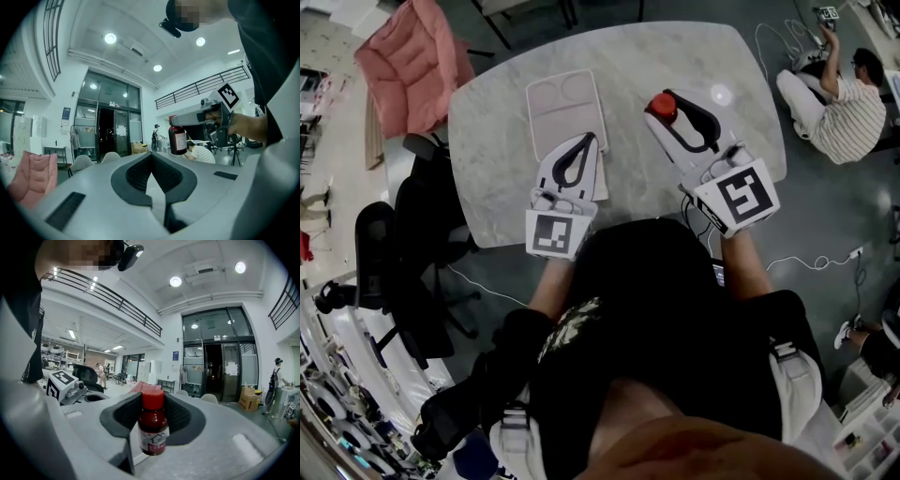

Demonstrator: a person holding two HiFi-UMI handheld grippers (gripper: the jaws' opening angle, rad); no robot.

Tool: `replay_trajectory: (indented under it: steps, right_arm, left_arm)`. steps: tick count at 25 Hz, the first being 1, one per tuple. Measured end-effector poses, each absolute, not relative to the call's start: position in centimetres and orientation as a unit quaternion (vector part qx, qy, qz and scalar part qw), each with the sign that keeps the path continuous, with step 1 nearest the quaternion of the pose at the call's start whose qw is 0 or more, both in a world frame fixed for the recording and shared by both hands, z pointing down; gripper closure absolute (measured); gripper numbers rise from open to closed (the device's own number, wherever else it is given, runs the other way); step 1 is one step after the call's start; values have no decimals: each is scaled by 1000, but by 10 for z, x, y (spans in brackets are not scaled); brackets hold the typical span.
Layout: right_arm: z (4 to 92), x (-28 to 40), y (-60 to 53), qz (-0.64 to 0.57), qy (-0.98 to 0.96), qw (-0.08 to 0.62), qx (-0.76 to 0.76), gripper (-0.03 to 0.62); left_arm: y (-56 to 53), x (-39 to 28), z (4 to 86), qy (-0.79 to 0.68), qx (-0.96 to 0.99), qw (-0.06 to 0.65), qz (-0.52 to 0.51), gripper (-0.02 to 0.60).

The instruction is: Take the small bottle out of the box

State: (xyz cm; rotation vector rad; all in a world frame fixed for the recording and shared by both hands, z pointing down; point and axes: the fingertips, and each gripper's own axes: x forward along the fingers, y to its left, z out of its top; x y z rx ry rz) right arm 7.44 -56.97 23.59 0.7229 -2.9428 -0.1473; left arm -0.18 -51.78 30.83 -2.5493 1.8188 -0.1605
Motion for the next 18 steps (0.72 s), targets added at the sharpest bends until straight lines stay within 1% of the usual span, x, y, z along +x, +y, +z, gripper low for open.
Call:
replay_trajectory:
  steps: [11, 18]
  right_arm:
    - [245, 104, -586, -46, -978, 50, 196, 452]
    - [243, 120, -588, -51, -979, 47, 192, 453]
  left_arm:
    - [-533, 34, 315, 615, -787, -5, -47, 571]
    - [-540, 55, 318, 612, -790, -6, -49, 571]
